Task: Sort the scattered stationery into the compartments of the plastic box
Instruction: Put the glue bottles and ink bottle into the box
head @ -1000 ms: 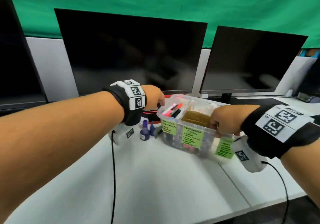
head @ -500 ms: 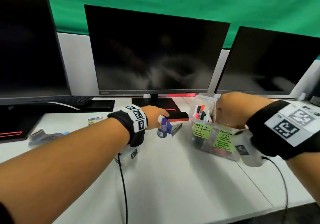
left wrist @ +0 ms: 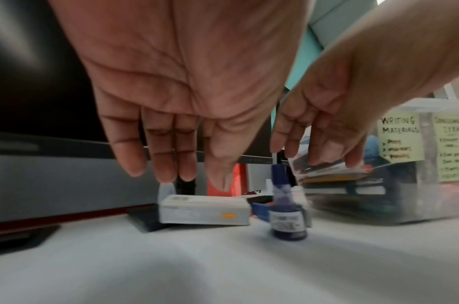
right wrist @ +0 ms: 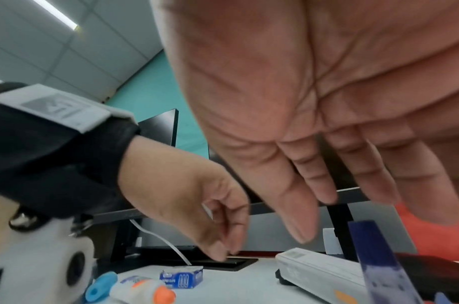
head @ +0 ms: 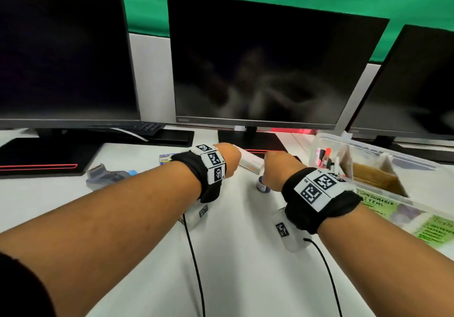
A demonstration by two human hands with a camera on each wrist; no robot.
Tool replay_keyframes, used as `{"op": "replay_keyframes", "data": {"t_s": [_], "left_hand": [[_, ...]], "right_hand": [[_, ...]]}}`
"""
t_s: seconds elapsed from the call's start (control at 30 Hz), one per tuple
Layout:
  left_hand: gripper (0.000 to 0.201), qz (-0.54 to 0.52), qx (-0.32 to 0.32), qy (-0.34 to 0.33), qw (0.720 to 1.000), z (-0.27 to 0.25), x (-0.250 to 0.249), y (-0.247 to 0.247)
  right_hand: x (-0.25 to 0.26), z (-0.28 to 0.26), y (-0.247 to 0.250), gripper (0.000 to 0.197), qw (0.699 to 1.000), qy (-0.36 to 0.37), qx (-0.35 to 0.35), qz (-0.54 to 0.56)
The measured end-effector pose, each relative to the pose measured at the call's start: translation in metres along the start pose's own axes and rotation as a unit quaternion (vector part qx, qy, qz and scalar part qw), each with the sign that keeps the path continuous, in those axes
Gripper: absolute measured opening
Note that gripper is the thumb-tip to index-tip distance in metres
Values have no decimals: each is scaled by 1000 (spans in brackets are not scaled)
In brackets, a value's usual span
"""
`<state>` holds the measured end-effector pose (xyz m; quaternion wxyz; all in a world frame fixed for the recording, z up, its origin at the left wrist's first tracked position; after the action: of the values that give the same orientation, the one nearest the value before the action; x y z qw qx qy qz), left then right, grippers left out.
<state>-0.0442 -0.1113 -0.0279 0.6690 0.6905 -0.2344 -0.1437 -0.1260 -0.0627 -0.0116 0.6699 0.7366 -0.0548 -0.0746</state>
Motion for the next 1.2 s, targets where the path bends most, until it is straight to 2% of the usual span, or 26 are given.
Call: {"op": "replay_keyframes", "data": {"t_s": [0.1,0.2,0.3,0.37,0.43,0.5,0.57,0.63,0.77,0.9,1.0,1.07,1.13,1.2], "left_hand": [[29,38,49,66,996,-13,48,-8],[37,70,133,125,981,-37,101,-22],[34,91,185,157,966,-66,149,-33],[46,90,224,179,954,-88,171,-43],[58,104,226,210,946,-105,189,-46],[61,79,218,230,945,-114,197,-50],[58,29,221,243,944,-119,201,-59],[52,30,223,252,941,-125,204,-66],[51,48,176,239,954,-126,195,-67],[60,24,202,233,951,-129,186,-70],[58,-35,245,198,948,-129,171,-79],[49,-59,257,194,945,-133,156,-74],[38,-79,246,173,951,-131,138,-60],[32,-107,197,147,963,-124,115,-31]], "right_hand": [[2,10,-6,52,1000,-10,-10,23],[9,16,-18,44,1000,3,9,-11],[17,13,-24,41,999,15,28,-33],[25,11,-26,45,998,29,32,-35],[33,10,-30,50,998,42,43,-32],[43,4,-32,48,996,62,50,-40],[51,-2,-33,45,995,87,47,-28],[54,-7,-34,49,993,103,47,18],[49,-14,-34,54,989,121,55,66],[43,-21,-27,58,988,125,41,76],[43,-26,-26,57,988,131,36,76],[45,-30,-23,55,986,142,21,79],[48,-33,-17,54,984,153,4,93],[50,-39,-7,52,979,159,-4,124]]}}
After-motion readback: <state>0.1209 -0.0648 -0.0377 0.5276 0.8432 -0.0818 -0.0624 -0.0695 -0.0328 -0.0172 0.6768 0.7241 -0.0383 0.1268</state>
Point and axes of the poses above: each hand's wrist, its own z-axis towards the middle knuckle, its own y-axis out of the back of the hand, x = y × z, the point moved 10 cm from there along z, towards the middle knuckle, and after that the axes turned 1 degree about -y, right-handed, at the moved point
